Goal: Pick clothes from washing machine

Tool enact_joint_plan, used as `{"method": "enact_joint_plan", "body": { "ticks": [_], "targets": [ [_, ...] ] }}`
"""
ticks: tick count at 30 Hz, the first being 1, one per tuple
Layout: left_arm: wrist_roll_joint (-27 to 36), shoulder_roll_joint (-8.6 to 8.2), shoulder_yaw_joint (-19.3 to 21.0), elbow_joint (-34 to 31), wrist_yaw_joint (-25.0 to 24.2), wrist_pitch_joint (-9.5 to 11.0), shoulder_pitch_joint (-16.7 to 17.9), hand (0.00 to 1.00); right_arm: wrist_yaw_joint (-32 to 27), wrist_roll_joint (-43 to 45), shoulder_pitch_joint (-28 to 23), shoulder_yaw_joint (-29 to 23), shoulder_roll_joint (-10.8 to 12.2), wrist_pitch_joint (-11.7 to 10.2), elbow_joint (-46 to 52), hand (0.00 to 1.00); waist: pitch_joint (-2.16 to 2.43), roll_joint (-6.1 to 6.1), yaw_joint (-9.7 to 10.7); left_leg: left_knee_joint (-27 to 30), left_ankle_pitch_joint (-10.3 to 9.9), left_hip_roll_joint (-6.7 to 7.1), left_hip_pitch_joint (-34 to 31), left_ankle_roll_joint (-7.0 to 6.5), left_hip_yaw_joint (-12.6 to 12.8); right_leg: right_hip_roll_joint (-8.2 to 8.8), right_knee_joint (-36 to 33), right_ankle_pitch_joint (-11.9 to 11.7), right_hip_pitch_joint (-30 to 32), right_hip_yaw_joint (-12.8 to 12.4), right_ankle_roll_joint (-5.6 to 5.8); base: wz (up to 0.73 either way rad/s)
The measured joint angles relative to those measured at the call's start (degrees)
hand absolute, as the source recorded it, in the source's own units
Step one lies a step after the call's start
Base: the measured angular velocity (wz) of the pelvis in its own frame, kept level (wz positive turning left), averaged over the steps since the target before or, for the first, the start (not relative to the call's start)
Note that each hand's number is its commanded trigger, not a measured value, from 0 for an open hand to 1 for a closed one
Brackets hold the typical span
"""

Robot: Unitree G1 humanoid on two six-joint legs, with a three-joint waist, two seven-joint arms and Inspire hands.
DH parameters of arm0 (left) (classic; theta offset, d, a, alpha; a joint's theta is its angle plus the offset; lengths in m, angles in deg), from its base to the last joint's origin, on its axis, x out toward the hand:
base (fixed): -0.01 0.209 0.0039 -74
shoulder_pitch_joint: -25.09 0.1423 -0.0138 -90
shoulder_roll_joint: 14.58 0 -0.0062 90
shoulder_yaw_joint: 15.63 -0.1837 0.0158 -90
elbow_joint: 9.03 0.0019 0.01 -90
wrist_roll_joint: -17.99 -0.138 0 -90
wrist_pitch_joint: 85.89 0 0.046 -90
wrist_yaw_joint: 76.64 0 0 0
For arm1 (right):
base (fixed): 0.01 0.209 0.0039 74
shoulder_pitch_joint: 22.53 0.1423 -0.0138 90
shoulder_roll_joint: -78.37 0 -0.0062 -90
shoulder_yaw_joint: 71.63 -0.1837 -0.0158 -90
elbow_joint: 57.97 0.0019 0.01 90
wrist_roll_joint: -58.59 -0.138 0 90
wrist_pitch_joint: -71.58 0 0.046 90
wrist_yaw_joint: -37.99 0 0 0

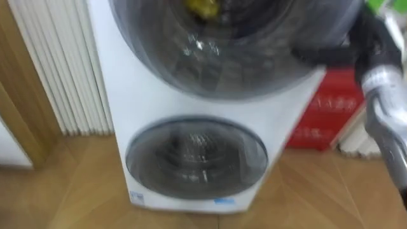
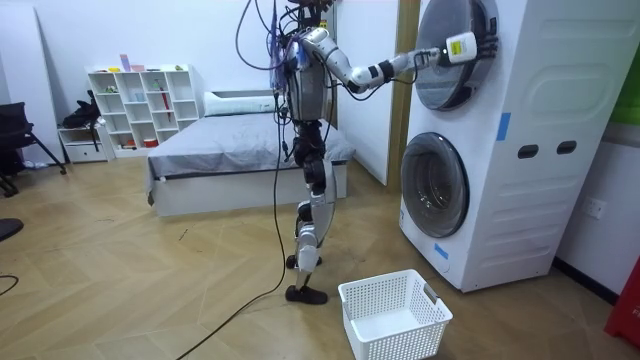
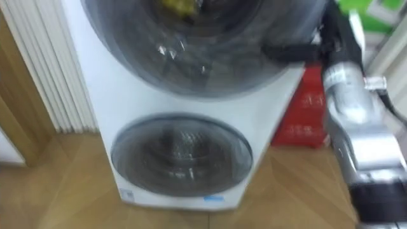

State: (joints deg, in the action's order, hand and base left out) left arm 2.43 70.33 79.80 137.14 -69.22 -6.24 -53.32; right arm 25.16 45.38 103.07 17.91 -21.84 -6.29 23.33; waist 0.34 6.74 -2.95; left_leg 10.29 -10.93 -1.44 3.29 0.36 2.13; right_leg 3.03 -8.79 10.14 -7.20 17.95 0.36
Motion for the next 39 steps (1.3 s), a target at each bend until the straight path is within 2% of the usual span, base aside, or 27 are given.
{"method": "enact_joint_plan", "body": {
  "ticks": [1, 9, 12, 16, 19, 22, 27, 31, 33, 35, 39],
  "targets": [
    [0.3, -0.11, 0.0, 0.1, 0.0, 0.0, -0.1, 0.00, -0.1, 0.1, -0.2, 0.0, 0.1, 0.0, 1.2, 0.00, -0.10, -0.08, -0.3, -0.2, 0.0, -0.07, 0.3, 0.01, 0.2, -0.15, 0.1, 0.0, 0.1, -0.7, 0.00, -0.20],
    [0.5, -0.01, -1.4, 1.3, 3.4, -0.6, 0.4, 0.00, -1.5, 0.4, -5.8, -0.3, 1.0, 0.0, 11.9, 0.00, -0.21, -0.40, -0.1, -0.9, 0.0, 0.08, 1.1, 0.00, 0.5, 0.01, 0.1, 0.0, -0.1, -0.7, 0.00, -0.08],
    [2.7, 0.01, -2.6, 1.9, 4.1, -0.5, 0.4, 0.00, -1.6, 0.4, -9.0, -0.3, 1.1, -0.1, 16.6, 0.00, -0.30, -0.59, -0.2, -1.0, 0.0, 0.06, 1.3, 0.00, 0.8, 0.03, 0.1, 0.0, -0.1, -0.7, 0.00, -0.09],
    [5.4, 0.03, -3.6, 2.3, 4.3, 0.0, 0.4, 0.00, -1.6, 0.9, -14.2, -0.4, 2.9, -2.9, 20.9, 0.00, -0.31, -0.69, 0.1, -1.0, 0.0, 0.00, 1.5, 0.01, 1.1, 0.01, 0.1, 0.0, -0.5, -0.7, 0.00, 0.01],
    [9.3, 0.09, -4.6, 2.2, 4.5, 0.7, 0.4, 0.00, -1.2, 0.9, -15.9, -0.2, 4.3, -5.1, 21.1, 0.00, -0.33, -0.72, 0.2, -0.9, 0.0, 0.01, 1.6, 0.01, 1.1, 0.04, 0.1, 0.0, -0.5, -0.7, 0.00, -0.05],
    [11.6, 0.16, -5.7, 2.2, 4.8, 1.8, 0.4, 0.00, 0.1, 0.6, -17.5, 0.0, 4.7, -5.8, 21.1, 0.00, -0.34, -0.75, 0.9, -1.0, 0.0, 0.05, 2.0, 0.01, 1.2, 0.09, 0.1, 0.0, -0.5, -0.8, 0.00, 0.01],
    [11.2, 0.21, -5.8, 2.2, 4.9, 2.0, 0.7, 0.00, 3.2, 1.2, -21.5, 0.8, 6.2, -6.3, 21.2, 0.00, -0.36, -0.98, 1.5, -1.1, 0.0, -0.01, 2.3, 0.01, 2.3, 0.10, 0.1, 0.0, -0.8, -1.4, 0.00, -0.08],
    [10.9, 0.20, -5.7, 2.6, 4.9, 2.0, 0.9, 0.00, 7.1, 2.5, -26.3, 0.8, 8.3, -6.2, 21.5, 0.00, -0.43, -1.37, 1.8, -1.0, 0.0, -0.01, 1.9, 0.02, 3.3, 0.13, 0.1, 0.0, -0.3, -2.0, 0.00, -0.07],
    [10.9, 0.16, -5.7, 2.7, 5.0, 1.9, 0.8, 0.00, 8.3, 2.1, -28.5, 0.7, 9.3, -5.5, 22.6, 0.00, -0.29, -1.48, 2.0, -0.9, 0.0, 0.05, 1.2, 0.02, 3.4, 0.19, 0.1, 0.0, 0.2, -2.0, 0.00, 0.04],
    [10.9, -0.16, -5.7, 3.0, 5.0, 1.6, 1.4, 0.00, 10.3, 1.6, -29.8, 0.5, 11.0, -5.0, 23.7, 0.00, -0.01, -2.46, 2.7, -0.9, -0.1, 0.08, 1.1, 0.00, 3.9, 0.27, 0.1, 0.0, 0.4, -2.0, 0.00, 0.00],
    [11.5, -0.18, -5.8, 3.6, 6.0, 1.7, 1.4, 0.00, 12.2, -0.9, -30.2, 0.8, 11.2, -3.5, 25.7, 0.00, 0.00, -3.65, 3.4, -1.1, -0.1, 0.05, 1.1, -0.03, 4.0, 0.23, 0.1, 0.0, 0.4, -2.0, 0.00, -0.01]
  ]
}}
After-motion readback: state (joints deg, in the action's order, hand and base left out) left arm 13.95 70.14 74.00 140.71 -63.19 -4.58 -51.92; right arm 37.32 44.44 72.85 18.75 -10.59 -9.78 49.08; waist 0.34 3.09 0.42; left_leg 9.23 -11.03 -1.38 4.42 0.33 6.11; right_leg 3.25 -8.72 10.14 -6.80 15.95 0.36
